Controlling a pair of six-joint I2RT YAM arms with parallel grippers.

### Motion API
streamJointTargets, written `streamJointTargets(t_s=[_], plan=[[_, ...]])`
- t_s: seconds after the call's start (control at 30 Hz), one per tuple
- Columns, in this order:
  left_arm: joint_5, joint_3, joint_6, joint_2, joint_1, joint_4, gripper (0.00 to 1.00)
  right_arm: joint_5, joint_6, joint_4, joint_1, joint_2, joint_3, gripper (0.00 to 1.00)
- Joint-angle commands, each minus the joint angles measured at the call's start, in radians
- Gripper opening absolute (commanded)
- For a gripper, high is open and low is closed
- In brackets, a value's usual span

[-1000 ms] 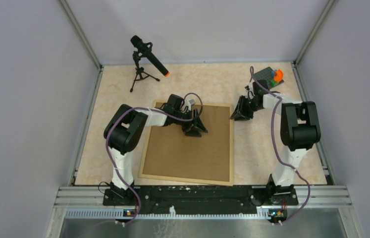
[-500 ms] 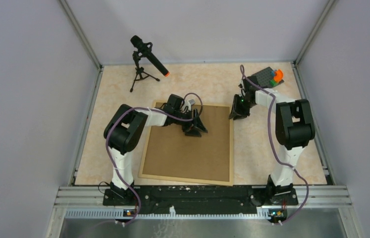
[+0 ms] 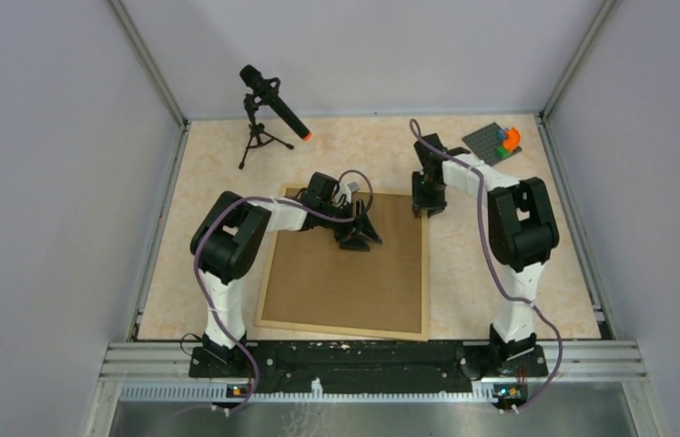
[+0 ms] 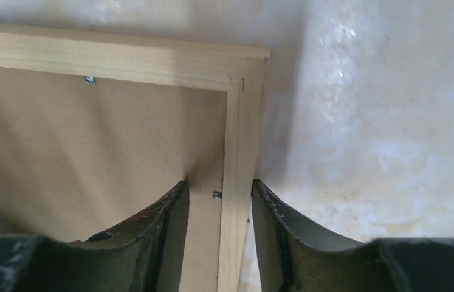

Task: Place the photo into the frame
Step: Install the photo frame at the center of the board, then adjust the photo frame at the center of the board.

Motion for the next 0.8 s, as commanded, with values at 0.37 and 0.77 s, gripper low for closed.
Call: streamJointTargets(t_s=[0.37,0.77], plan=[[-0.72,-0.052,0.298,-0.448,0.267,-0.539,0.97,-0.202,-0.013,0.213,-0.015,-0.426,-0.415,0.74],[-0.64,-0.375,0.21,-0.581,0.414,-0.467,0.99,-0.254,0.096,0.448,0.046,-0.371,-0.585,0.69]])
